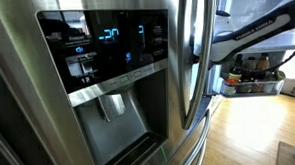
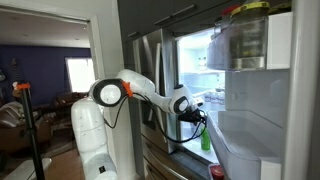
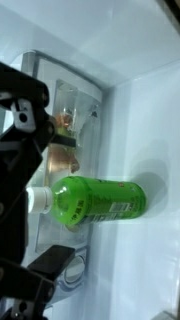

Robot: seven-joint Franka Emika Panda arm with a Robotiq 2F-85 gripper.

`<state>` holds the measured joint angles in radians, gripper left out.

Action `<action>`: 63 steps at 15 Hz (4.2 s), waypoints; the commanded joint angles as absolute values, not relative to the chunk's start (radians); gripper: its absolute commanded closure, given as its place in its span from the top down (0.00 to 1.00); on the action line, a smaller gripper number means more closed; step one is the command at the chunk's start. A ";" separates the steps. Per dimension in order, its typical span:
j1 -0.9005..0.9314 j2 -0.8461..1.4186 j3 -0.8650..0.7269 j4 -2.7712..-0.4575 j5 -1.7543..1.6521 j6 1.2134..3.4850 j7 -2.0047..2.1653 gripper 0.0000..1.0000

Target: Move the green bottle to the middle shelf

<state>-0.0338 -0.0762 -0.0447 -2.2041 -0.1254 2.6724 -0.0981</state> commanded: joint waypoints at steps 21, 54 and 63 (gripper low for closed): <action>-0.074 0.223 0.025 -2.066 0.110 2.832 -0.242 0.66; -0.059 0.059 -0.052 -1.783 0.050 2.543 -0.141 0.40; -0.044 0.299 -0.010 -1.476 0.073 2.528 -0.122 0.40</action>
